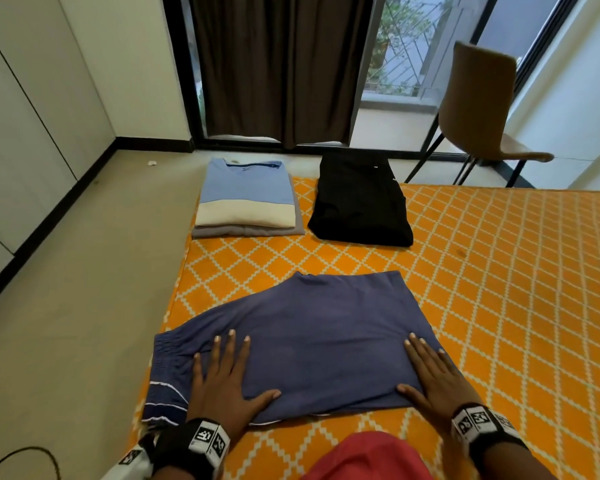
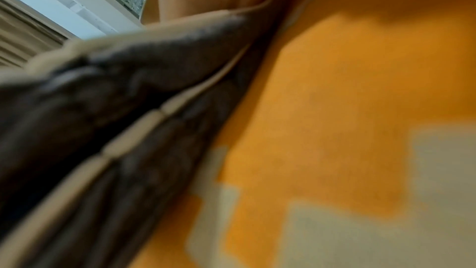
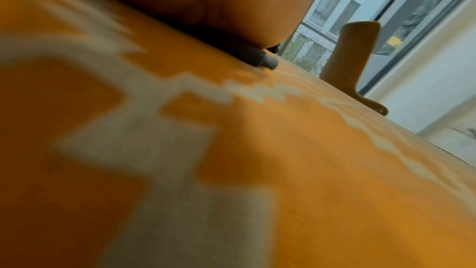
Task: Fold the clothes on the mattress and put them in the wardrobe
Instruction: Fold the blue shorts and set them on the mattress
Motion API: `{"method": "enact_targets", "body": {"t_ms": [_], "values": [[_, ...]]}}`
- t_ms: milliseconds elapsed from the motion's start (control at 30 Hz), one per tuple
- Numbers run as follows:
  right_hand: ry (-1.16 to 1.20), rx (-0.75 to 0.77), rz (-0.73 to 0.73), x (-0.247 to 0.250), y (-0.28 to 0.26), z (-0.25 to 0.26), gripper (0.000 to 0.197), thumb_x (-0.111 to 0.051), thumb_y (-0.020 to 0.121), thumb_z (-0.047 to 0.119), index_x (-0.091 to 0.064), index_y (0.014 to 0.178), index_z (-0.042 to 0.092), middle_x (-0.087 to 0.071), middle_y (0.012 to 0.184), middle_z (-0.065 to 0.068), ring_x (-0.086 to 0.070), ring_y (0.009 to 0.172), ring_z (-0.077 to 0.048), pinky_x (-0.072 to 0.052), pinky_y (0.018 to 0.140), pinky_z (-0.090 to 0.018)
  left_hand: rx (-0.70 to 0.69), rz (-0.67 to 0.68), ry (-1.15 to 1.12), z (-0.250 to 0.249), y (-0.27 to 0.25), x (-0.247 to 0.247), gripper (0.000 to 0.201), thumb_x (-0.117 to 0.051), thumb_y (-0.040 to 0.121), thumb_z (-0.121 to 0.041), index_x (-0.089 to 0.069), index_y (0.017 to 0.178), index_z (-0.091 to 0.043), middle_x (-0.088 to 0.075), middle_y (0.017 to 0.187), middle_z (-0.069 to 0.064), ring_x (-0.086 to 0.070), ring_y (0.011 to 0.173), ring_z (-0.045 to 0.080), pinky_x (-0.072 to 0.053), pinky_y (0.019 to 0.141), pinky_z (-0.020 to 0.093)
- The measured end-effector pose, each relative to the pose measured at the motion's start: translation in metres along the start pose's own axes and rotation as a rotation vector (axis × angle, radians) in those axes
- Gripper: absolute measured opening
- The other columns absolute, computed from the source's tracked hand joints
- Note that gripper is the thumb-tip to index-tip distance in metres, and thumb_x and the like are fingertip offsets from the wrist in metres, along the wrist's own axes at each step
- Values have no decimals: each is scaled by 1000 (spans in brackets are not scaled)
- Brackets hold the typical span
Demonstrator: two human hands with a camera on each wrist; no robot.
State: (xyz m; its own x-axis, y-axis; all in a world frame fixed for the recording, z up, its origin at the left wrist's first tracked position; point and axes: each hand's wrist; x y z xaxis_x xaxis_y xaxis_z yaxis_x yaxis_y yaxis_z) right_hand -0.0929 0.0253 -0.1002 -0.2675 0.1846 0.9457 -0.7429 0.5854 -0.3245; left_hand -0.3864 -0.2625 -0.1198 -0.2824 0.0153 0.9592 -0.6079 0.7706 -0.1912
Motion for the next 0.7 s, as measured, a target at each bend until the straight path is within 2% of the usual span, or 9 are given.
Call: {"method": "enact_targets", "body": {"t_ms": [67,100,167,233,300,367,567,633,700], "values": [[28,-159,-18,7,-3,-1,114,28,55,91,26,145,20,29,154,4,19,147,-23,10,120,-38,5,4,1,0,-1,-1,107,-27,72,-94,-34,150,-22,-33,156,9,-25,141,31,-7,111,52],[51,-240,-64,14,-2,4,117,26,55,92,21,147,20,24,156,0,18,148,-28,8,120,-42,5,7,-5,0,0,-1,107,-27,72,-94,-34,150,-22,-33,156,10,-25,141,31,-8,111,53],[28,-232,-191,24,-1,18,113,1,73,91,-3,154,12,0,162,-10,6,148,-38,3,119,-47,-1,-5,-17,-1,1,-2,106,-26,72,-94,-36,149,-22,-33,156,10,-26,141,31,-7,111,54],[61,66,-187,25,4,50,99,-23,85,79,-23,152,7,-19,160,-16,-9,148,-38,-6,118,-47,-3,-42,-12,0,2,-5,105,-26,72,-94,-37,149,-22,-34,155,10,-25,142,31,-4,112,54],[-49,449,-112,11,10,82,91,-22,90,75,-24,153,8,-20,160,-12,-15,149,-28,-17,116,-44,-6,-63,-5,0,2,-7,105,-26,72,-94,-35,150,-23,-33,156,9,-25,142,30,-3,113,54],[-95,562,-10,5,15,96,86,-22,93,71,-20,154,11,-17,162,-6,-19,148,-20,-24,112,-38,-8,-62,-4,0,1,-7,106,-28,72,-94,-33,151,-23,-31,157,9,-24,143,30,-2,113,53],[58,498,-67,1,14,72,82,-35,95,67,-17,155,14,-16,162,-2,-15,149,-18,-20,115,-37,2,-82,-4,-1,-3,-1,106,-30,73,-94,-32,152,-23,-27,159,8,-21,144,29,4,115,48],[98,402,-110,-4,10,55,86,-36,93,70,-11,156,18,-4,164,4,-6,150,-14,-10,119,-34,14,-77,-7,-1,-4,0,105,-30,73,-93,-33,151,-23,-27,159,7,-20,144,28,3,115,48],[102,269,-105,-2,2,31,90,-32,90,76,2,155,24,16,161,14,11,148,-5,6,119,-24,12,-76,-14,-1,-3,-1,104,-30,74,-93,-34,151,-24,-27,159,7,-21,144,29,1,115,49]]}}
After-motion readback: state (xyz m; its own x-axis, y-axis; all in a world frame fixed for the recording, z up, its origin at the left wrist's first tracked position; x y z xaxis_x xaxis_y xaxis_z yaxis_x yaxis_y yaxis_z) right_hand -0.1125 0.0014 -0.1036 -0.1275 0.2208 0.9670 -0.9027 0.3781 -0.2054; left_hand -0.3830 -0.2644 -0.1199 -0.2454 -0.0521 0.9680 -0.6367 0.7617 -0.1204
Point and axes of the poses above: each hand's wrist, its own y-axis towards the middle knuckle, its own x-axis out of the back of the hand, z = x × y
